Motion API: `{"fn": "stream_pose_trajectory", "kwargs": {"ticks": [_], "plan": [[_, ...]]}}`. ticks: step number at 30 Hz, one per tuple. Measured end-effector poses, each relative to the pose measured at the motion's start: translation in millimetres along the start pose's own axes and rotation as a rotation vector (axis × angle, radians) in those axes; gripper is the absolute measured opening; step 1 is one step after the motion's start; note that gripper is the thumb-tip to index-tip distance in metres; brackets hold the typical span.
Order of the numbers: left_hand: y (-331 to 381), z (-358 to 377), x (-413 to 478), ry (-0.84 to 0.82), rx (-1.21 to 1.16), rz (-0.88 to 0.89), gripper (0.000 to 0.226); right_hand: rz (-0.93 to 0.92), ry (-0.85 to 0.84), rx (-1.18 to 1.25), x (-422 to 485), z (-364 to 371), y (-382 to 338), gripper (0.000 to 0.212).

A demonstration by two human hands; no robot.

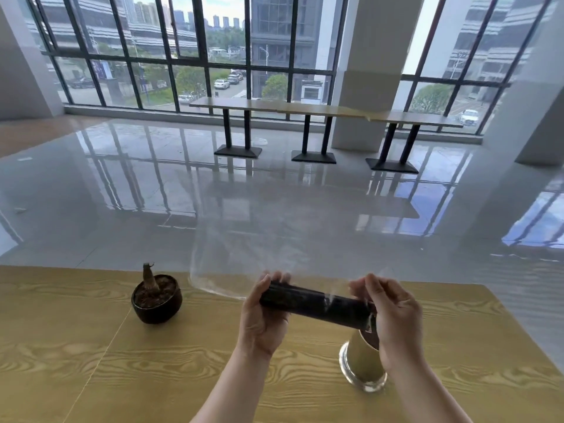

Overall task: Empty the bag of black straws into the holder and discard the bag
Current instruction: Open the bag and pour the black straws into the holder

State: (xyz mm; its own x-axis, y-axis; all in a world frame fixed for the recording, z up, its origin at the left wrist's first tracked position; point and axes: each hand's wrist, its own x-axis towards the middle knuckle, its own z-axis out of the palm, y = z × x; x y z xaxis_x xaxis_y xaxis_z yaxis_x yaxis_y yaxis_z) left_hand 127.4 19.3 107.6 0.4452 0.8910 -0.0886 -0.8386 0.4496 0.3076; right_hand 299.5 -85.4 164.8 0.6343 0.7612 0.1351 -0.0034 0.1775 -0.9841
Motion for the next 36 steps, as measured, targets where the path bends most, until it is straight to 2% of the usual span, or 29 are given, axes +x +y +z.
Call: {"fn": "stream_pose_trajectory", "kwargs": {"ticks": [8, 12, 15, 17, 19, 21, 26, 32, 36], "plan": [[-92.5, 30.8, 9.4, -0.099, -0.107, -0.222, 0.043, -0.154, 0.353, -0.029, -8.4, -75.4, -3.5, 0.022], [-139.2, 42.3, 8.7, -0.067, -0.077, -0.359, 0.059, -0.184, 0.497, -0.096, -11.3, -115.5, -6.5, 0.018], [-170.1, 46.4, 5.0, -0.034, -0.058, -0.444, 0.062, -0.208, 0.575, -0.166, -11.9, -142.8, -8.9, 0.017], [-190.8, 50.9, 1.0, -0.005, -0.071, -0.482, 0.053, -0.220, 0.628, -0.188, -13.7, -159.2, -10.8, 0.017], [-210.1, 55.8, -4.3, 0.021, -0.086, -0.523, 0.030, -0.228, 0.671, -0.212, -17.1, -174.7, -12.5, 0.015], [-227.5, 60.8, -8.6, 0.041, -0.099, -0.576, 0.019, -0.238, 0.709, -0.233, -21.6, -189.5, -15.0, 0.015], [-266.7, 69.5, -22.1, 0.041, -0.109, -0.656, 0.016, -0.264, 0.778, -0.294, -31.5, -226.3, -21.3, 0.025], [-294.0, 67.7, -35.3, 0.078, -0.152, -0.686, 0.010, -0.286, 0.768, -0.416, -32.5, -249.9, -24.0, 0.031], [-302.2, 66.0, -38.1, 0.103, -0.121, -0.695, 0.005, -0.313, 0.724, -0.490, -29.6, -248.7, -29.2, 0.023]]}}
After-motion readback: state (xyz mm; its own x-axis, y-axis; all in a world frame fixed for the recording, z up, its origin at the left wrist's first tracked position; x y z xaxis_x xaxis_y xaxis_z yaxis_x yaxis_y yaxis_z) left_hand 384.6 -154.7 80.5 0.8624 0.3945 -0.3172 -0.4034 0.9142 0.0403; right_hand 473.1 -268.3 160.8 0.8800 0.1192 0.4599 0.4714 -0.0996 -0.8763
